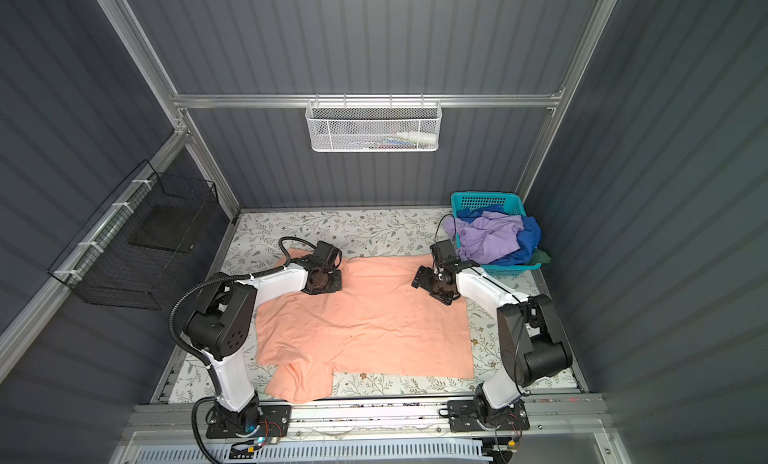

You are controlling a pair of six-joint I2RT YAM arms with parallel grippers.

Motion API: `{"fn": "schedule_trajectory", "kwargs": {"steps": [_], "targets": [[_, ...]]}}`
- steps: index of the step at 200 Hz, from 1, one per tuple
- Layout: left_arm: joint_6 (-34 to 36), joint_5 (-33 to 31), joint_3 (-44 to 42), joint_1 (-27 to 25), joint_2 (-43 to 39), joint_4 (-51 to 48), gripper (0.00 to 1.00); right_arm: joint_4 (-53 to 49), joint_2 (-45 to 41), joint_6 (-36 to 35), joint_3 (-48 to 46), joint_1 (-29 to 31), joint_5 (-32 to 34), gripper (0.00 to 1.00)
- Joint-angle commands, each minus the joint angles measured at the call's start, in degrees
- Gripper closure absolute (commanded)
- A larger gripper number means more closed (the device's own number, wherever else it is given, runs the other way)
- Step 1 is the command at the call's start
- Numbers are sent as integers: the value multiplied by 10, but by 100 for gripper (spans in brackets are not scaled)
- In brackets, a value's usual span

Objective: Fold and stack the t-shirts

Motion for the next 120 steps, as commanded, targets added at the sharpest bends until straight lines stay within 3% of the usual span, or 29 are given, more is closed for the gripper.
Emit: {"fn": "schedule_trajectory", "kwargs": {"steps": [1,83,105,120], "targets": [[-4,-7,13,-5,-18,-26,86,-4,6,-2,8,-2,0,12],[-8,3,15,-5,-18,-27,84,-3,10,-5,10,-2,-4,12],[-8,4,16,-4,-19,-25,93,-2,12,-4,10,-2,-5,12],[-7,5,17,-4,-18,-24,94,-2,11,-4,11,-2,-5,12]]}}
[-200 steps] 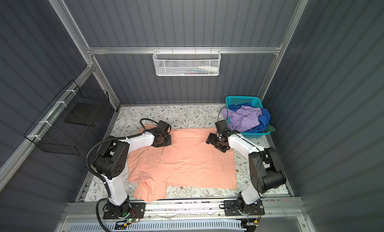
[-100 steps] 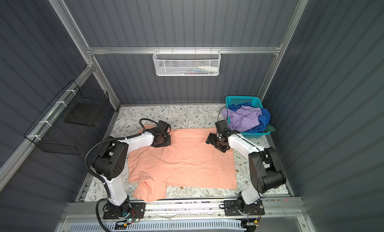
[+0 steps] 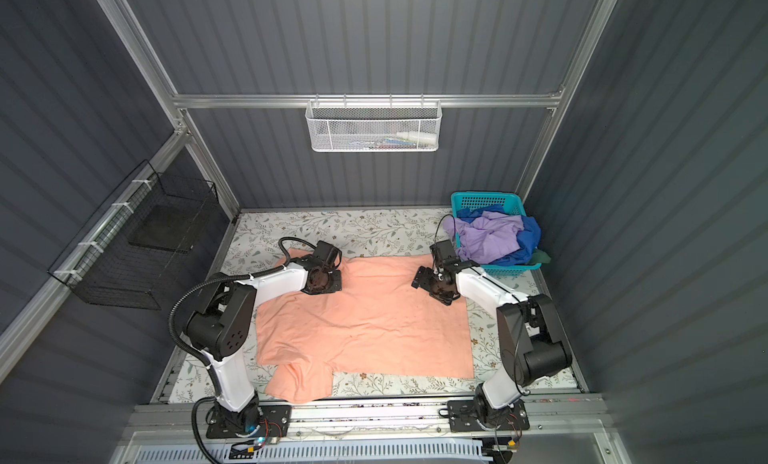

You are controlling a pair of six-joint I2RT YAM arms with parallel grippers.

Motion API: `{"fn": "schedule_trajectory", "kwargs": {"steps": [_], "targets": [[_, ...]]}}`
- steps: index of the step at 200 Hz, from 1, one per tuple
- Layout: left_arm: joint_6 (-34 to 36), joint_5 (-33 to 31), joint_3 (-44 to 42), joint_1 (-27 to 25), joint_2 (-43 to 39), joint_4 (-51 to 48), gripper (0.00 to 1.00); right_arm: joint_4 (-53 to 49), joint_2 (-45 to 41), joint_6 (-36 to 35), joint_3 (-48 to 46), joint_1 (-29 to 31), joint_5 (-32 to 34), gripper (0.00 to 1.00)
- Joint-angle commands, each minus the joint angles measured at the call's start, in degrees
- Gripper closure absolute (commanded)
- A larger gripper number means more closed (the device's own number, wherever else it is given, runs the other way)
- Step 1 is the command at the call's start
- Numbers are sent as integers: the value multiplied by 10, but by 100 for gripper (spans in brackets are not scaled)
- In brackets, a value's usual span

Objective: Fold and stack the t-shirts

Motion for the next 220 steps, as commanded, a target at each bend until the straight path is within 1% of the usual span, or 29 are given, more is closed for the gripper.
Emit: {"fn": "schedule_trajectory", "kwargs": {"steps": [1,36,105,169,198,220], "targets": [[-3,2,14,-4,-17,-15,94,-2,8,-4,11,-2,-3,12],[-4,5,18,-5,-17,-19,99,-3,8,-5,11,-2,-2,12],[-2,-6,14,-5,-74,-24,100,0,11,-3,11,-2,-2,12],[-27,14,-6,-6,-114,-36,100,-2,10,-5,11,-2,-1,12],[-45,10,-13,-18,-126,-45,100,0,12,-4,12,-2,-1,12],[-63,3,-10,-40,-121,-52,100,1,14,-4,13,-2,-3,13]]}}
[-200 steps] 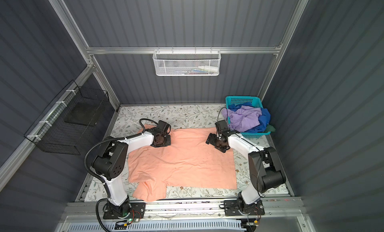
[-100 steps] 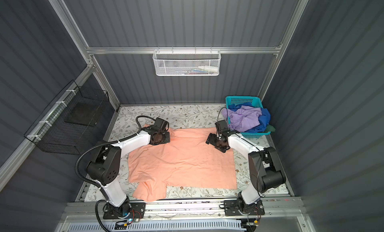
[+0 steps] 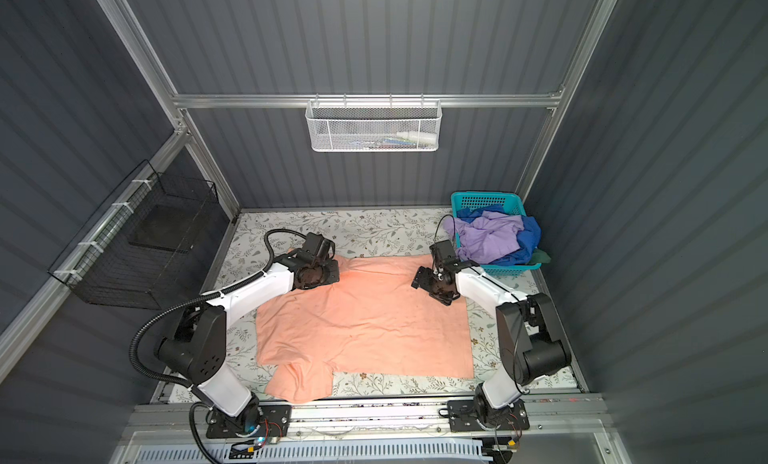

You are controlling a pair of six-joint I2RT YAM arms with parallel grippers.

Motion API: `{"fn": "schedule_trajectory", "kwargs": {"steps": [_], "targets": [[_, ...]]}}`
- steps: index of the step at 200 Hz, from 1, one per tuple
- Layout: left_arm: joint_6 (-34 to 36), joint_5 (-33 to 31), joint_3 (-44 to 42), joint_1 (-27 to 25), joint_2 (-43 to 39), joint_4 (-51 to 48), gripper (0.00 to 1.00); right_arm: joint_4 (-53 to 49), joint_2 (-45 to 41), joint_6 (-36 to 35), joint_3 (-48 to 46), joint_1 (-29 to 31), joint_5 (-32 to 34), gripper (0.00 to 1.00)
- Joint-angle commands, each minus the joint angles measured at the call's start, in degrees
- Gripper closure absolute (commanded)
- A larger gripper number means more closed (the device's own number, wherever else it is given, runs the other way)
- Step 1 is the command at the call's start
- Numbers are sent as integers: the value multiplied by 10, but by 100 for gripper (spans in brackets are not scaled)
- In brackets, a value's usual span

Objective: Fold and stack the t-shirts

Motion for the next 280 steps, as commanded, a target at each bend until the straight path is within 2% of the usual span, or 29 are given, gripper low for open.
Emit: {"fn": "schedule_trajectory", "kwargs": {"steps": [1,27,80,83,87,90,102,120,140,162,173,191,216,240,280], "targets": [[-29,-2,-7,-22,-7,-25,100,1,11,-3,14,-2,-1,13],[-48,-29,-4,-52,0,-33,100,0,12,-5,15,-2,-1,13],[-80,-46,-21,-63,-12,-48,100,-2,14,-9,17,-2,3,13],[-81,-47,-21,-63,-12,-49,97,-1,14,-8,17,-2,2,13],[-81,-47,-22,-63,-12,-48,86,0,15,-8,17,-2,1,13],[-81,-47,-22,-63,-12,-48,83,1,16,-8,17,-2,0,13],[-80,-52,-22,-63,-11,-53,78,4,18,-6,18,-2,-3,13],[-70,-91,-9,-63,-13,-76,66,4,22,-7,23,-2,-5,13],[-50,-134,1,-44,-27,-92,60,-2,20,-11,29,-2,-3,13],[-43,-79,-20,35,-49,-72,60,-12,11,-15,32,-2,10,13],[-39,-75,-30,66,-59,-63,60,-16,5,-15,33,-1,16,13],[-24,-85,-40,91,-61,-44,58,-16,-6,-16,32,2,20,13],[-26,-13,-47,133,-32,-17,59,-18,-10,-16,34,2,20,13],[-30,18,-61,148,-9,10,59,-21,-17,-17,31,2,22,13],[-27,33,-75,156,18,23,62,-22,-27,-16,18,2,28,13]]}}
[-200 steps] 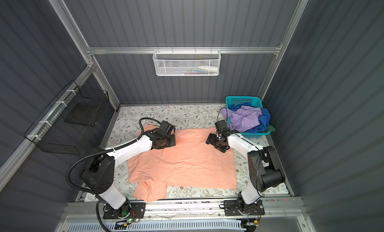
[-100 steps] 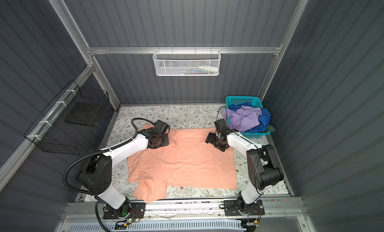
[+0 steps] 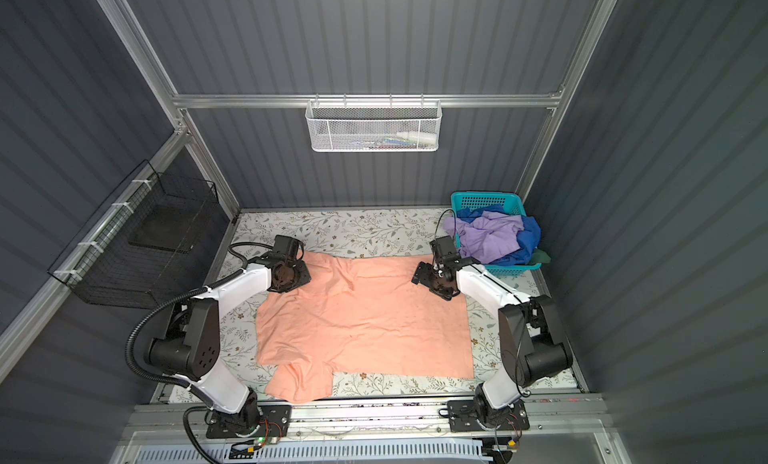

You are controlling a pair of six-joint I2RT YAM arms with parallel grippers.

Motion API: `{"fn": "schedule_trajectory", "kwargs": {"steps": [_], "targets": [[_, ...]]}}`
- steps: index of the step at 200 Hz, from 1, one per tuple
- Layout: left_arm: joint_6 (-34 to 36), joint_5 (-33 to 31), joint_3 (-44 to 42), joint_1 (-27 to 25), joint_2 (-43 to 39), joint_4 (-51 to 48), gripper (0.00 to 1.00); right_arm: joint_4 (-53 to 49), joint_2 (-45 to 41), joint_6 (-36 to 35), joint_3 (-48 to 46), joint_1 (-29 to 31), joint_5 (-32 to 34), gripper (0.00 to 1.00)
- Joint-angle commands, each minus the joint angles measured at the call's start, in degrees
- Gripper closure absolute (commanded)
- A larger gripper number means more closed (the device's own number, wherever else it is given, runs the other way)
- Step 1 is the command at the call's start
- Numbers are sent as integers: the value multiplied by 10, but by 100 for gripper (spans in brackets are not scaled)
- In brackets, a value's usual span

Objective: Fold and stack the t-shirts

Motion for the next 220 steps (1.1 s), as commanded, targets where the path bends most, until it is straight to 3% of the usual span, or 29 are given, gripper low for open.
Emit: {"fn": "schedule_trajectory", "kwargs": {"steps": [1,105,126,157,220], "targets": [[9,27,-11,5,12,16,62,-13,-17,-6,-4,1,12,13],[24,14,-38,9,25,24,63,-11,-33,-7,-20,1,17,12],[20,22,-42,9,25,35,71,-10,-35,-6,-23,1,19,12],[17,31,-36,9,27,36,100,-11,-36,-5,-25,1,20,12],[19,-2,-32,13,-58,-19,100,-15,-44,-11,-25,-1,32,12]]}}
